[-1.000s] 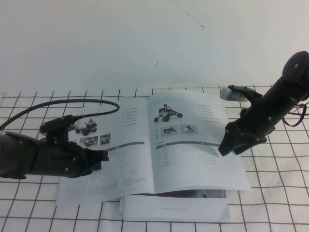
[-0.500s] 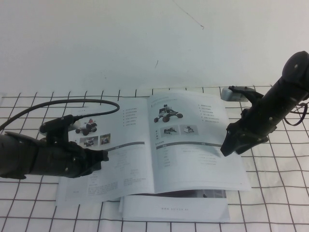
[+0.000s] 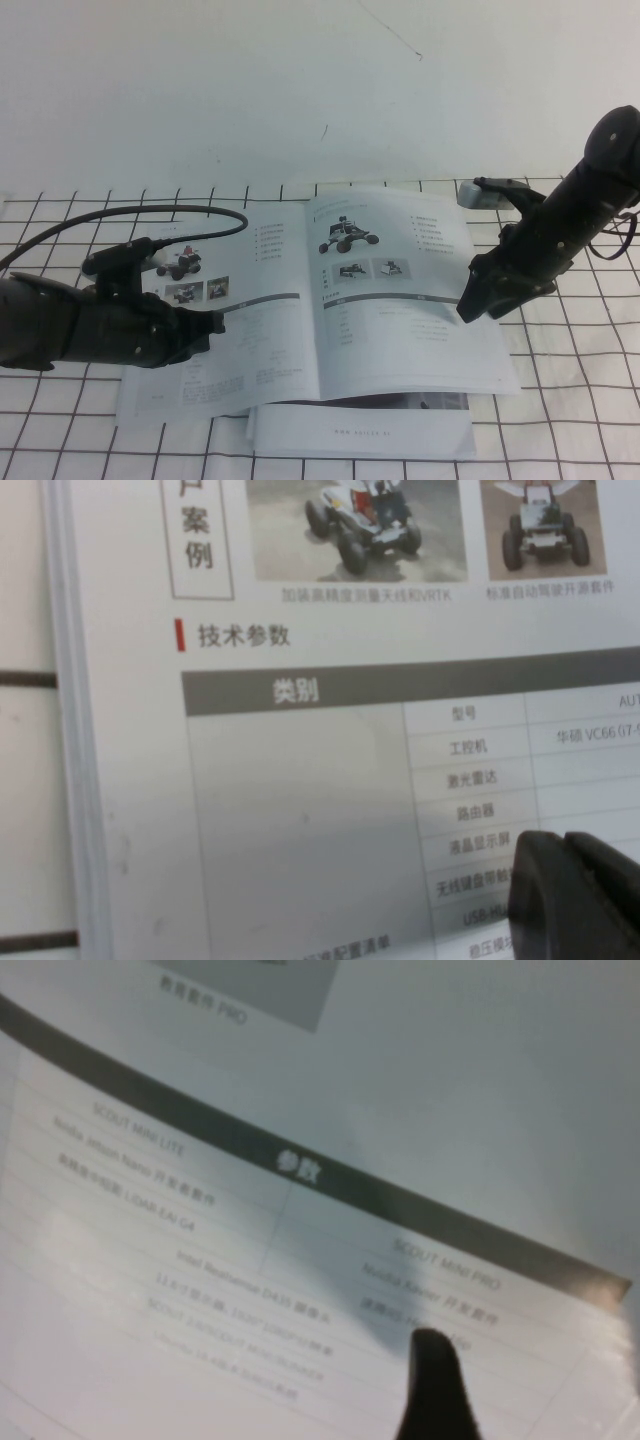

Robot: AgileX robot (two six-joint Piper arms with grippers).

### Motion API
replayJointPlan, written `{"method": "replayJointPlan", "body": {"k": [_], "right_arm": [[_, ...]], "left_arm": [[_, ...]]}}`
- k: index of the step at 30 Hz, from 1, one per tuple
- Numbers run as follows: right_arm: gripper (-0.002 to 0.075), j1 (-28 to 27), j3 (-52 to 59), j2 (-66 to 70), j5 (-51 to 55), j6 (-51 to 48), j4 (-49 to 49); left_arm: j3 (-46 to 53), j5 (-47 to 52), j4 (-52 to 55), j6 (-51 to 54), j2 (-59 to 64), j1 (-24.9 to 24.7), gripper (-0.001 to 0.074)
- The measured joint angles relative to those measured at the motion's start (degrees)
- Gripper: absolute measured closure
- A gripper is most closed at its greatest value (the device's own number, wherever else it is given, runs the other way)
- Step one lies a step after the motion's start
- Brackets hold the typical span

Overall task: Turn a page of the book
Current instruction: Open the closed book

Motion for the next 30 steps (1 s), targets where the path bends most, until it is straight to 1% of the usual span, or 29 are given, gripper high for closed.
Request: {"method": "replayJointPlan", "body": {"k": [12,27,30], "right_arm": [[0.0289,0.0,0.0,0.0,-0.1,1.3,-0.9],[0.029,0.0,0.0,0.1,-1.0,7.5,-0.9],[0.029,0.0,-0.4,0.8,-0.7,8.0,0.5]], "left_arm": [[0.0,0.0,0.0,0.0,0.0,0.0,0.0738],[0.0,0.0,-0.4,-0.3,0.0,0.0,0.0738],[0.0,0.0,-0.8,-0.1,0.0,0.0,0.0738]]}}
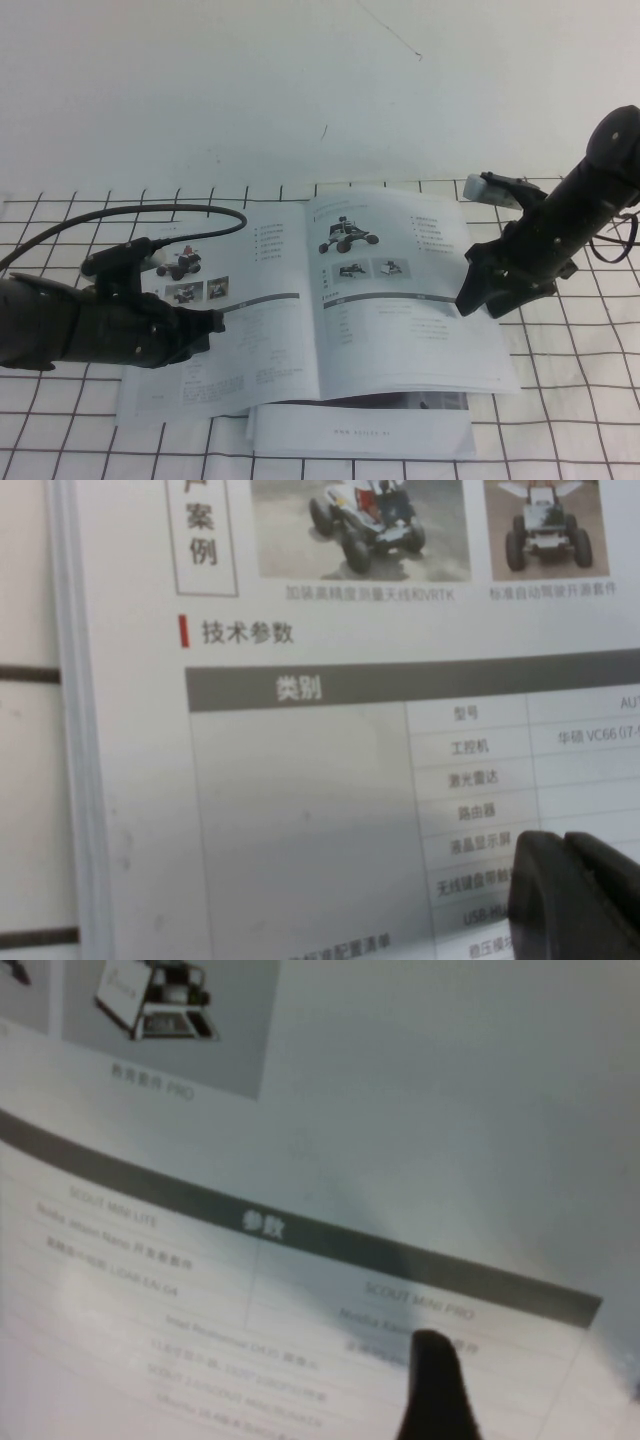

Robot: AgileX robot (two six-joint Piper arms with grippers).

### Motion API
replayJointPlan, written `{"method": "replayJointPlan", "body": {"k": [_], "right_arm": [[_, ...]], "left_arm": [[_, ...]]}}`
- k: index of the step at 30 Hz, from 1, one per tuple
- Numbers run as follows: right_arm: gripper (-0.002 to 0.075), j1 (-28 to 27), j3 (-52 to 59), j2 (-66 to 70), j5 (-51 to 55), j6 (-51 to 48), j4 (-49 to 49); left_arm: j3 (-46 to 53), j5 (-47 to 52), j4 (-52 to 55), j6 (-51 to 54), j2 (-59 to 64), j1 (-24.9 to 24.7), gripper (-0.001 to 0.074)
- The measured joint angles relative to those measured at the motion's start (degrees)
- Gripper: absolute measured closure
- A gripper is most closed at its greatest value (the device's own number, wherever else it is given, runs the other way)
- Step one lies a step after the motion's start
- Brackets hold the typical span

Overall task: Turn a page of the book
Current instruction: Open the closed book

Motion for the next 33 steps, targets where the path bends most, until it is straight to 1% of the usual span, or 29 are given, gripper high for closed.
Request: {"method": "replayJointPlan", "body": {"k": [5,9,13,33], "right_arm": [[0.029,-0.8,-0.3,1.1,0.6,-2.7,5.0],[0.029,-0.8,-0.1,2.2,-0.4,-8.1,14.1],[0.0289,-0.8,-0.1,2.7,-0.8,-11.9,21.2],[0.0288,-0.6,0.2,2.6,5.7,-21.3,38.6]], "left_arm": [[0.0,-0.1,-0.6,0.9,0.1,0.0,0.0738],[0.0,-0.1,-1.0,1.2,0.1,0.0,0.0738],[0.0,-0.1,-1.6,1.4,0.1,0.0,0.0738],[0.0,-0.1,-2.0,1.9,0.2,0.0,0.0738]]}}
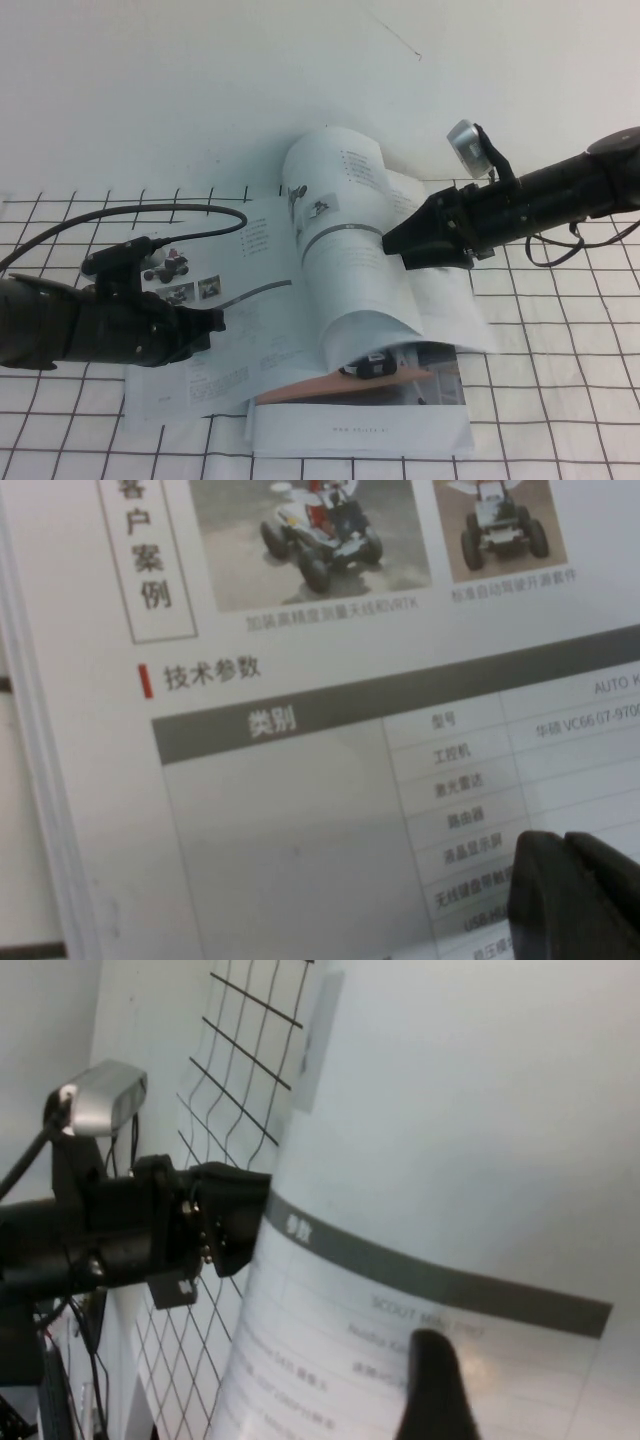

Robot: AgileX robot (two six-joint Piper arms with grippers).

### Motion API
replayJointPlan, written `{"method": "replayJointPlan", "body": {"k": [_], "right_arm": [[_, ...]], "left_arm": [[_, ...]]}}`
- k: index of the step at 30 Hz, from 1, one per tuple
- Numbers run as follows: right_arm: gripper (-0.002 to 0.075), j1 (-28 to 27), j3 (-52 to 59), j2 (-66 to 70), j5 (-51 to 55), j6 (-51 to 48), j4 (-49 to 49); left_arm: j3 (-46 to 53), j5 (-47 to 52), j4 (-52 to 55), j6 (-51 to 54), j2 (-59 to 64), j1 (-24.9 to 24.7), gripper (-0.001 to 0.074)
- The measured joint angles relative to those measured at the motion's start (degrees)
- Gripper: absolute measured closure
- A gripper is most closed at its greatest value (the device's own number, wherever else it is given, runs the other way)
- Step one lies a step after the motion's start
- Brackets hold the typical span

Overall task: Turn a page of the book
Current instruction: Open the closed book

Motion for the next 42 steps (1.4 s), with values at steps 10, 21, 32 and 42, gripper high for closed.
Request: {"method": "replayJointPlan", "body": {"k": [10,21,32,42], "right_arm": [[0.0289,0.4,0.0,0.0,0.4,-1.0,3.6],[0.0289,0.9,0.0,-2.4,0.6,-1.5,5.0],[0.0289,1.7,0.0,-6.5,1.0,-1.6,5.7],[0.0305,4.1,0.0,-6.5,1.0,-1.2,5.3]], "left_arm": [[0.0,0.0,0.0,0.1,0.0,0.0,0.0738],[0.1,2.2,0.3,1.2,-2.2,0.0,0.0738],[7.3,-6.8,0.1,0.9,-19.1,-16.3,0.0738],[14.7,-36.6,-7.7,-1.9,-24.9,-44.1,0.0738]]}}
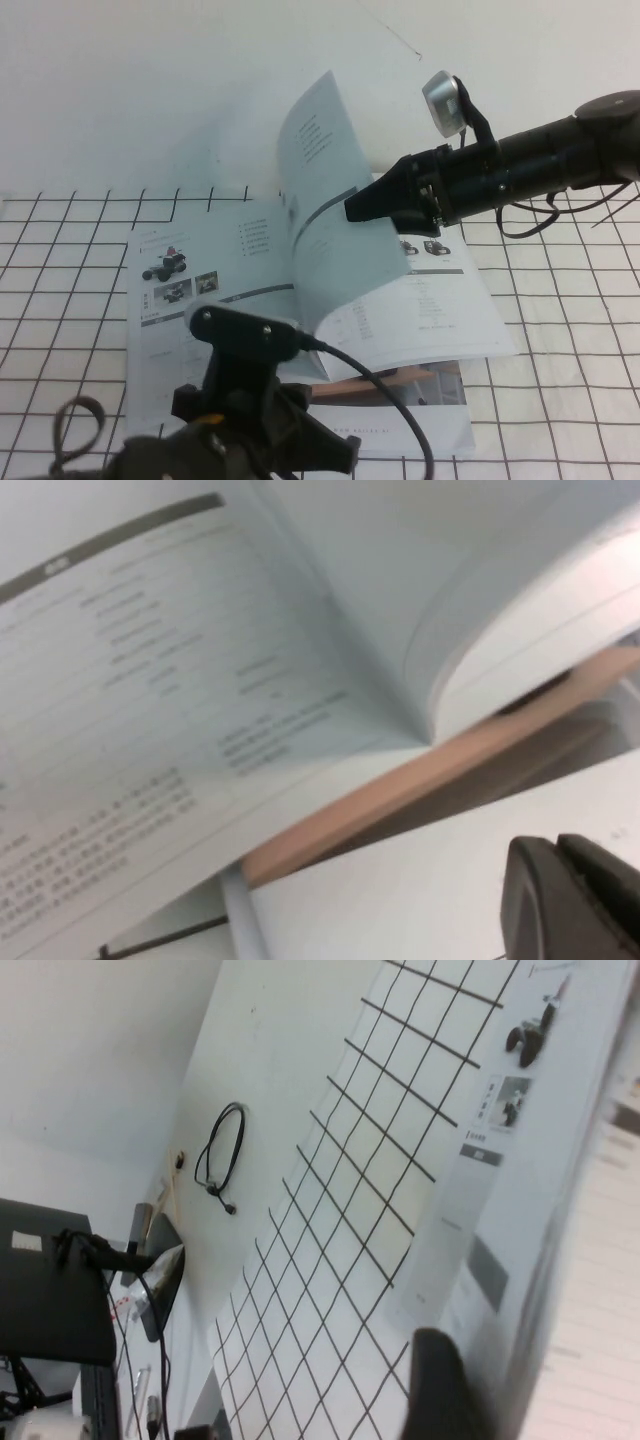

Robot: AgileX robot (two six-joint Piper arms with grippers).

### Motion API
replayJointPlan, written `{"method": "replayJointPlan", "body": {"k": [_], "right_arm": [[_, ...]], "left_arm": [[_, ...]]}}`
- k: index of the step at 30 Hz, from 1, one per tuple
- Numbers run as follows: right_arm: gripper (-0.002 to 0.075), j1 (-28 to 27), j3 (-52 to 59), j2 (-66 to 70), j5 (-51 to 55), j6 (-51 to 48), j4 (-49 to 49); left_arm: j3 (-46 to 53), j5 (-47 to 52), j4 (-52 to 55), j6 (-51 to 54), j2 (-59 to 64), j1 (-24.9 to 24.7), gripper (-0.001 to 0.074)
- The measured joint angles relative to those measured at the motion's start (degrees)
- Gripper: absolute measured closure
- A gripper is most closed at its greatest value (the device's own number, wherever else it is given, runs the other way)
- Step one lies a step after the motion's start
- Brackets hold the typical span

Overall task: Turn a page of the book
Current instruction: Open the closed book

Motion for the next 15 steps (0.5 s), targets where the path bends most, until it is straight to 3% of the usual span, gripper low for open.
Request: {"method": "replayJointPlan", "body": {"k": [6,15], "right_arm": [[0.0307,1.4,0.1,0.0,0.1,0.0,-0.1],[0.0308,3.6,0.1,0.0,0.1,-0.4,2.1]], "left_arm": [[0.0,-20.7,2.8,-5.6,0.1,-13.1,0.0738],[0.0,-24.8,8.2,-9.2,1.2,-14.3,0.0738]]}}
